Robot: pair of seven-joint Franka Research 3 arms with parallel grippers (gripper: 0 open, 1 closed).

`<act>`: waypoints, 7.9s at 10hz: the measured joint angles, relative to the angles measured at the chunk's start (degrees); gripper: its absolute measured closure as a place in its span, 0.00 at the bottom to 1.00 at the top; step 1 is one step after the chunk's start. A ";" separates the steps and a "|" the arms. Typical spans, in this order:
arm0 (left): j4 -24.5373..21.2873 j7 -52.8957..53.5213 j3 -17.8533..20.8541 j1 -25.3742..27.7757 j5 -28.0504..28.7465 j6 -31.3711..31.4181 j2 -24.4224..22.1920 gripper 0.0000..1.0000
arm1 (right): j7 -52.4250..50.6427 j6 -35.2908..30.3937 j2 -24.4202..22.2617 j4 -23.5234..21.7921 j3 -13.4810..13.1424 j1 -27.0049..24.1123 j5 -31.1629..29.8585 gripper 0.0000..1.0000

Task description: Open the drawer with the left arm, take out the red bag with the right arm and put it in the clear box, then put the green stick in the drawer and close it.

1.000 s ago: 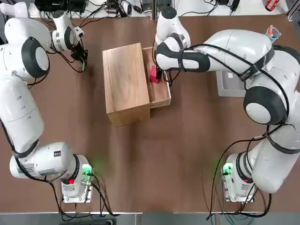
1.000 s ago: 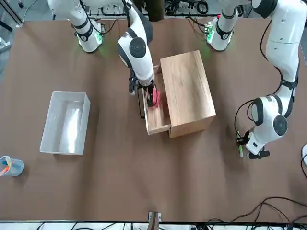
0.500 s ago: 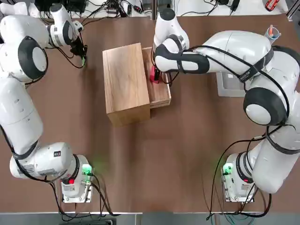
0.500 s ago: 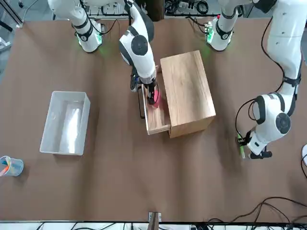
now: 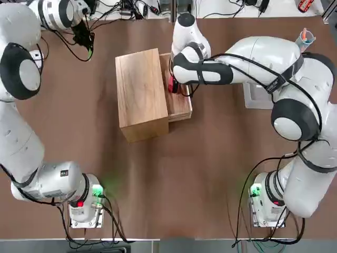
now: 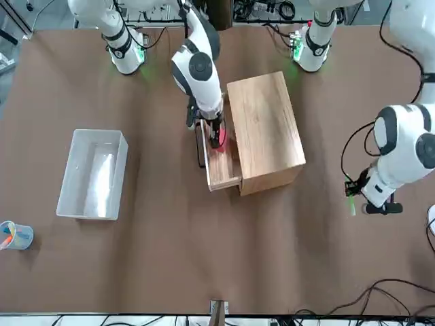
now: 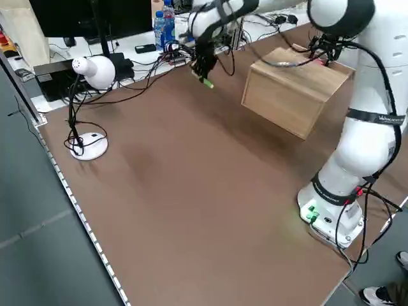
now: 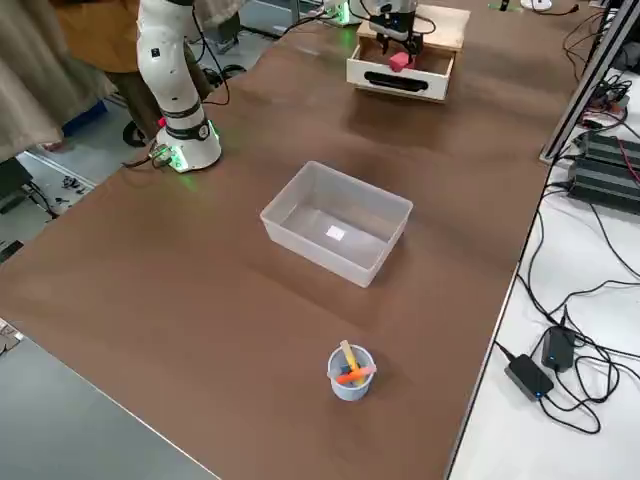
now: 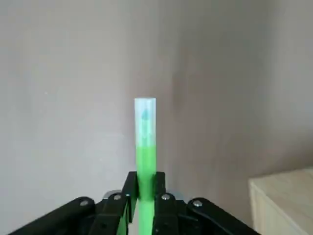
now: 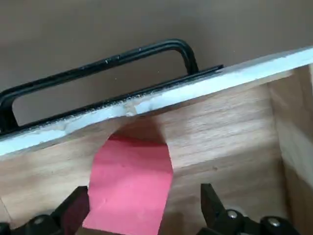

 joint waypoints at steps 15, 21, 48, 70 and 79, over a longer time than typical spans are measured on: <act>0.32 -23.86 -20.65 -0.30 0.01 -11.05 -15.27 0.82 | -2.37 0.18 2.85 2.55 -0.68 0.26 -0.09 0.38; 2.74 -33.15 -26.52 -0.55 -0.09 -11.05 -15.02 0.82 | -23.19 -16.89 -3.90 9.04 -1.06 -8.83 0.07 0.41; 22.05 -52.83 -24.63 -12.79 14.39 -25.16 0.19 0.00 | -139.35 7.16 -0.11 -14.86 -0.63 -56.36 -11.12 0.00; 10.37 1.45 0.26 -3.77 -1.92 -32.57 -20.71 0.00 | -58.74 -2.55 -2.61 -5.28 0.21 -15.46 5.30 0.89; 10.03 0.24 0.32 -0.98 -2.12 -32.58 -20.70 0.00 | -54.99 1.82 2.50 -5.31 -0.31 -14.86 9.37 0.99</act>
